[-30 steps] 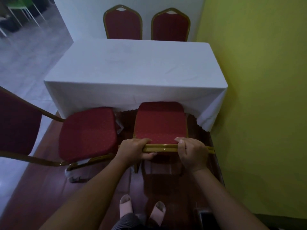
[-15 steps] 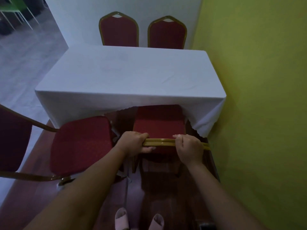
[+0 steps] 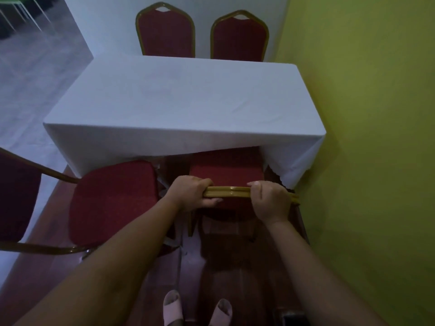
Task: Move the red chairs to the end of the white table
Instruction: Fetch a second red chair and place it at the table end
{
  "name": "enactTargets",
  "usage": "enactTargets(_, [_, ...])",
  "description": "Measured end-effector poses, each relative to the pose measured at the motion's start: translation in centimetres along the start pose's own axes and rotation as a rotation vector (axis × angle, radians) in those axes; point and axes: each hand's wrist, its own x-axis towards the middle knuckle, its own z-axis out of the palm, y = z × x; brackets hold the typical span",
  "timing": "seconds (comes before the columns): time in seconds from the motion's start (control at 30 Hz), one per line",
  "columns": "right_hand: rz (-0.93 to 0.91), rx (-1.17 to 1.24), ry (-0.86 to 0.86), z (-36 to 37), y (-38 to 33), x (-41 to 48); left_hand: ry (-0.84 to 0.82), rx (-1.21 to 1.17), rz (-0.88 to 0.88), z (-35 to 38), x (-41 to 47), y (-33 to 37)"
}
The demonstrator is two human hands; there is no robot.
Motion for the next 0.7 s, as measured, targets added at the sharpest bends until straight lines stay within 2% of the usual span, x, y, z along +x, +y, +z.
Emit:
enactTargets(0.13, [0.021, -0.008, 0.008, -1.2, 2.1, 0.8, -0.042, 0.035, -0.001, 0.5, 1.5, 2.3])
enactTargets(0.33, [0.129, -0.01, -0.054, -1.1, 0.7, 0.7, -0.175, 0.017, -0.11, -0.2, 1.3, 2.3])
enactTargets(0.43, [0.149, 0.013, -0.035, -1.5, 0.7, 0.1, -0.146, -0.046, -0.19, -0.4, 0.7, 3.8])
enactTargets(0.63, [0.301, -0.014, 0.004, -0.5, -1.0, -2.4, -0.008, -0.124, -0.306, 0.3, -2.6, 5.7])
enactTargets(0.7, [0.323, -0.028, 0.008, -0.2, -2.2, -3.3, -0.022, -0.132, -0.327, 0.3, -4.1, 5.4])
